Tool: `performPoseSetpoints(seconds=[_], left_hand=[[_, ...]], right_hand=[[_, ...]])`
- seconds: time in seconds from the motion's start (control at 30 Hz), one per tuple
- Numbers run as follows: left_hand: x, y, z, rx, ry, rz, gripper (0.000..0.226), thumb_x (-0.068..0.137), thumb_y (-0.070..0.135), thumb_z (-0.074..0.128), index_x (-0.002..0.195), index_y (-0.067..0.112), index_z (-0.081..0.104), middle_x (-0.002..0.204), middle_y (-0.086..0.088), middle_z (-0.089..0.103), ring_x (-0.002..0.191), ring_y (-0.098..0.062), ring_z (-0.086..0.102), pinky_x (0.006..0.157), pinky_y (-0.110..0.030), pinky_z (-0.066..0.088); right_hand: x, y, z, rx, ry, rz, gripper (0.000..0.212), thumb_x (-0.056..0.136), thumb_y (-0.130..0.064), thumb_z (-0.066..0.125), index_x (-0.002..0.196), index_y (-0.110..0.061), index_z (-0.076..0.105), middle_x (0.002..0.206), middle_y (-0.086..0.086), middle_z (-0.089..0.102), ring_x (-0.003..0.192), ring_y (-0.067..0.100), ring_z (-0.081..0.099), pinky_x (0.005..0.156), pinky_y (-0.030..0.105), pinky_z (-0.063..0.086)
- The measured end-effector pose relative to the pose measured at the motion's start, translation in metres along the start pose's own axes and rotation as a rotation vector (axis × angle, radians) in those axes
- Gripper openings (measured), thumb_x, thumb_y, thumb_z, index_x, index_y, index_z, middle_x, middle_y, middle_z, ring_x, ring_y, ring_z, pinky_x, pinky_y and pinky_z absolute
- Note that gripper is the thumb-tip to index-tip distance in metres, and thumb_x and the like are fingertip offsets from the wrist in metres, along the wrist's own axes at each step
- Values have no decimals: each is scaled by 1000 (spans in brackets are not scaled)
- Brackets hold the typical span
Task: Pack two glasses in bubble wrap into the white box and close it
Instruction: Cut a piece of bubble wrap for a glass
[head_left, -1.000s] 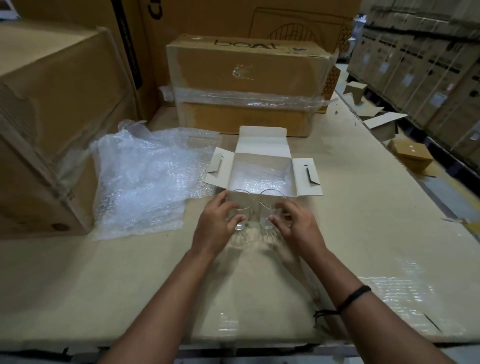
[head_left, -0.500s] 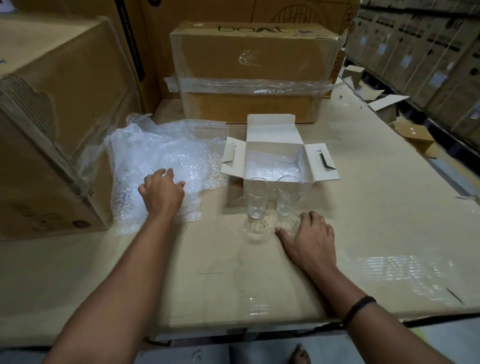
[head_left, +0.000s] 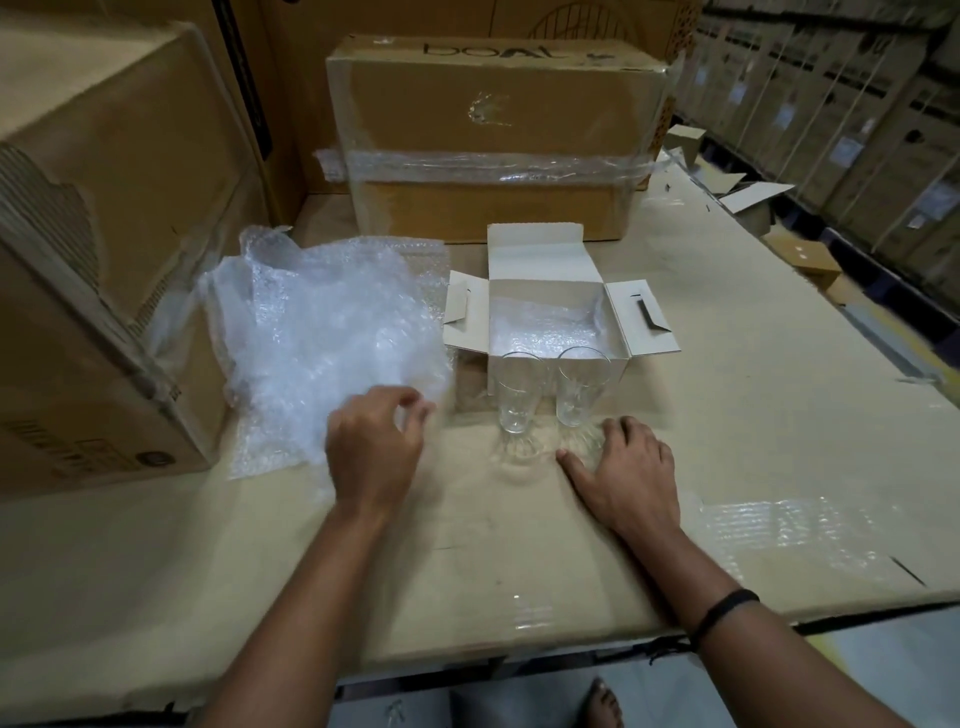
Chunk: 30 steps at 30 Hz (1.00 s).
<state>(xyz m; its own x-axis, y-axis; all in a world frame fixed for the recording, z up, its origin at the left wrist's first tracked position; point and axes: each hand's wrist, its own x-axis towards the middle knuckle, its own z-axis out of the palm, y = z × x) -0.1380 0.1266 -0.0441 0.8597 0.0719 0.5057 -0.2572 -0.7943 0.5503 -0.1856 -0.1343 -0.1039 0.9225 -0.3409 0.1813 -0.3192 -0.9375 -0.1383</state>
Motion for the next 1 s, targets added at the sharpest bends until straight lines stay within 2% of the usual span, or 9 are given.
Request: performPoseSetpoints(seconds=[0.17, 0.27, 0.37, 0.47, 0.57, 0.67, 0.77, 0.87, 1.0], left_hand=[[-58, 32, 3, 1, -422, -52, 14, 84, 42, 68, 86, 28, 72, 83, 10, 71, 76, -14, 65, 69, -31, 52], [-70, 38, 0, -97, -559, -77, 14, 85, 39, 68, 93, 29, 75, 87, 9, 74, 79, -11, 67, 75, -30, 53], [-65, 30, -1, -269, -746, -139, 27, 89, 28, 67, 115, 25, 70, 108, 4, 73, 93, -5, 67, 89, -25, 51], [-50, 23, -7, -462, -906, -193, 33, 93, 7, 60, 123, 19, 65, 120, -3, 67, 108, -5, 63, 98, -24, 47], [-39, 16, -13, -576, -752, -257, 42, 90, -9, 53, 115, 21, 68, 117, -2, 68, 106, -9, 63, 95, -27, 51], [-28, 2, -10, -284, -532, -89, 38, 90, 5, 60, 122, 26, 65, 129, 6, 60, 120, -12, 53, 102, -29, 39], [-27, -2, -7, 87, -637, 107, 45, 95, 29, 56, 138, 35, 48, 149, 13, 40, 138, -16, 33, 111, -39, 20], [-43, 11, -4, 278, -648, 187, 42, 96, 43, 45, 139, 41, 43, 150, 18, 36, 132, -15, 36, 103, -39, 18], [-66, 32, 7, 247, -584, 190, 36, 93, 44, 51, 129, 38, 55, 132, 14, 55, 120, -17, 45, 94, -38, 20]], right_hand=[[3, 7, -1, 221, -22, 25, 52, 86, -52, 58, 120, -12, 65, 133, 13, 55, 127, 29, 46, 108, 41, 34], [-6, 11, -10, 586, 151, 89, 28, 88, -31, 60, 91, -8, 75, 107, 10, 69, 106, 29, 60, 96, 39, 45], [-25, 4, -27, 668, 206, -30, 46, 86, -51, 48, 77, -12, 71, 76, -4, 67, 79, 20, 60, 77, 44, 50], [-41, -22, -35, 708, -104, -155, 54, 80, -68, 51, 103, -23, 71, 82, -17, 63, 79, 8, 58, 76, 35, 50], [-38, -46, -31, 674, -266, -105, 50, 79, -54, 69, 122, -28, 64, 88, -10, 65, 81, 12, 62, 80, 31, 49], [-29, -53, -35, 805, -343, -53, 19, 84, -23, 72, 102, -23, 72, 74, -12, 62, 66, 3, 58, 69, 23, 46], [-22, -43, -43, 1121, -415, -3, 10, 90, -9, 65, 83, -16, 64, 67, -5, 59, 61, 9, 53, 63, 28, 43], [-7, -16, -51, 1348, -545, 163, 15, 93, 1, 56, 86, -12, 56, 75, 8, 67, 62, 23, 58, 58, 32, 44], [20, 37, -57, 1042, -597, 90, 18, 91, 6, 57, 86, -11, 60, 73, 7, 65, 70, 22, 52, 59, 31, 38]])
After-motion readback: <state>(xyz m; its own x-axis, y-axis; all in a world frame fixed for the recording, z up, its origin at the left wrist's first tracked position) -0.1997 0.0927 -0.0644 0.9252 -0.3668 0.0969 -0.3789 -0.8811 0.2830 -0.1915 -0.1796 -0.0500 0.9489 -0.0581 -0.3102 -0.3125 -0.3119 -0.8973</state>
